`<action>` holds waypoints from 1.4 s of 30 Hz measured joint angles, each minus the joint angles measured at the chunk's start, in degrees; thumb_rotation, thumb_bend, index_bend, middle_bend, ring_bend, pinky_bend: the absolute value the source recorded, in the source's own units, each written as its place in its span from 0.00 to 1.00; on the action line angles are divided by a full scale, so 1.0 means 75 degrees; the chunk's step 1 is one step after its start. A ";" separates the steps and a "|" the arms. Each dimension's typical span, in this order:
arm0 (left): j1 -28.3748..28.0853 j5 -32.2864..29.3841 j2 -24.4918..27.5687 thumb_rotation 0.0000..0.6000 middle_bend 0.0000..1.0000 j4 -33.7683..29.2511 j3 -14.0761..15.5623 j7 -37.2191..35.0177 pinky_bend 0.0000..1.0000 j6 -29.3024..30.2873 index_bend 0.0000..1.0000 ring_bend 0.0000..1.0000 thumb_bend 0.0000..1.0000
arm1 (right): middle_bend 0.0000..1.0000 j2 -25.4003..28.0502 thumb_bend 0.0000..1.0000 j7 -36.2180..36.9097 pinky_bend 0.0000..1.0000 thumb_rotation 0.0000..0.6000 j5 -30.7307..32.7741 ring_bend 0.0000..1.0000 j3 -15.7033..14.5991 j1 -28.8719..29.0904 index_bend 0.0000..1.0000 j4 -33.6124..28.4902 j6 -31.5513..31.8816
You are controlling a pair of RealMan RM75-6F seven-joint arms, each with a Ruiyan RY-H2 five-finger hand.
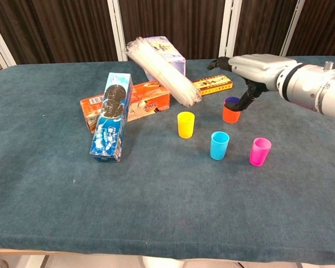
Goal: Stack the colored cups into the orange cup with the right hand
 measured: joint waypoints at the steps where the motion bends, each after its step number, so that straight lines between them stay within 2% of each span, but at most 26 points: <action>1: -0.0009 -0.0009 -0.0007 1.00 0.00 0.0000 -0.0005 0.0012 0.10 -0.0021 0.00 0.00 0.46 | 0.01 0.0023 0.48 0.0010 0.00 1.00 -0.0085 0.00 -0.0058 0.0011 0.16 -0.0149 -0.0010; 6: 0.0003 -0.0009 -0.0011 1.00 0.00 -0.0010 0.0002 0.0059 0.10 -0.0008 0.00 0.00 0.46 | 0.01 -0.0272 0.48 -0.0402 0.00 1.00 0.0112 0.00 -0.0114 0.0265 0.25 -0.0077 -0.0113; 18: 0.0014 -0.0025 0.0008 1.00 0.00 0.0031 -0.0005 -0.0017 0.10 0.0013 0.00 0.00 0.46 | 0.00 -0.1441 0.48 -0.1241 0.00 1.00 0.1399 0.00 0.0167 0.1150 0.37 0.1059 -0.0382; 26: 0.0048 0.0034 0.0076 1.00 0.00 -0.0008 0.0021 -0.0119 0.10 0.0089 0.00 0.00 0.46 | 0.00 -0.1738 0.48 -0.1368 0.00 1.00 0.1651 0.00 0.0119 0.1318 0.44 0.1428 -0.0433; 35: 0.0038 0.0064 0.0088 1.00 0.00 -0.0015 0.0038 -0.0141 0.10 0.0061 0.00 0.00 0.46 | 0.03 -0.2060 0.48 -0.1267 0.00 1.00 0.1603 0.00 0.0133 0.1410 0.57 0.1772 -0.0331; 42: 0.0041 0.0079 0.0103 1.00 0.00 -0.0013 0.0040 -0.0171 0.10 0.0077 0.00 0.00 0.46 | 0.06 -0.1959 0.48 -0.1156 0.00 1.00 0.1490 0.00 0.0244 0.1357 0.60 0.1583 -0.0064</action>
